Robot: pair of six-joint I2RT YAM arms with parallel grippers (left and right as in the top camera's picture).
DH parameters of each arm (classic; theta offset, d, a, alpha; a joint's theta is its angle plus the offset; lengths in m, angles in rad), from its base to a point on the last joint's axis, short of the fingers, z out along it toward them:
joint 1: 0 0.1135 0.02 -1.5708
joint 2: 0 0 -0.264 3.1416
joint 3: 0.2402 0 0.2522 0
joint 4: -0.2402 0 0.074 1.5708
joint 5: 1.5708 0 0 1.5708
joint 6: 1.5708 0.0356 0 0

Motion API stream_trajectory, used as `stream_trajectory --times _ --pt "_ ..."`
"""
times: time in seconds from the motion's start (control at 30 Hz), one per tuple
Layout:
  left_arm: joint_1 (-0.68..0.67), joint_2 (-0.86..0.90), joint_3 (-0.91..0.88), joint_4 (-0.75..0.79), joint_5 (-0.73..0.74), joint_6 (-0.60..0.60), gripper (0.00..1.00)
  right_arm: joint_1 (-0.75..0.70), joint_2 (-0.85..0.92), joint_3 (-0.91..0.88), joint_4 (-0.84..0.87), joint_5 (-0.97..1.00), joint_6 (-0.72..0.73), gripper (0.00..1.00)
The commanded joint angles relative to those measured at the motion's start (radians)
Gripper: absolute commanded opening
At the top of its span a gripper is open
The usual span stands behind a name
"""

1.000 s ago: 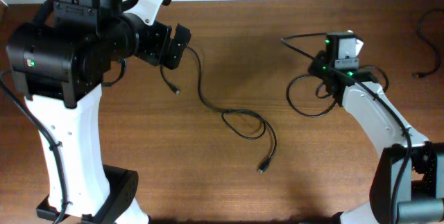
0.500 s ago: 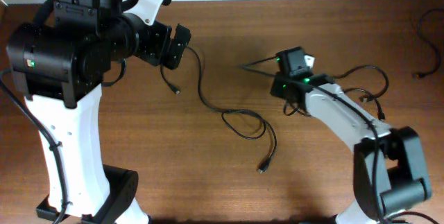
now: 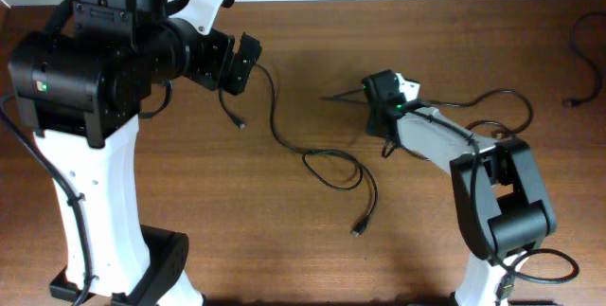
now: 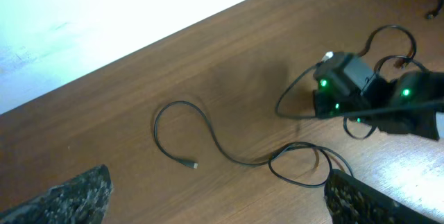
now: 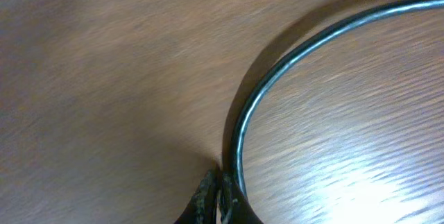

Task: Untangle cables

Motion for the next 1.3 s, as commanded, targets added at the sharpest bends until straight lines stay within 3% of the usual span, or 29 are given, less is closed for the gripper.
stream_trajectory --times 0.0,0.37,0.53,1.07,1.27 --pt "0.004 -0.016 -0.003 0.0 0.011 -0.01 0.99 -0.139 0.086 -0.045 -0.034 0.017 -0.006 0.04" --pt "0.004 -0.016 -0.004 0.0 0.011 -0.01 0.99 -0.612 0.085 -0.054 -0.064 0.015 -0.006 0.04" --pt "0.004 -0.016 -0.004 0.0 0.011 -0.01 0.99 -0.724 0.085 -0.053 -0.034 0.01 -0.018 0.04" --pt "0.004 -0.016 -0.004 0.0 0.006 -0.01 0.99 -0.831 0.085 -0.053 -0.028 0.035 -0.043 0.04" --pt "0.004 -0.016 -0.004 0.0 0.007 -0.01 0.99 -0.763 0.028 -0.038 -0.03 -0.153 -0.165 0.04"
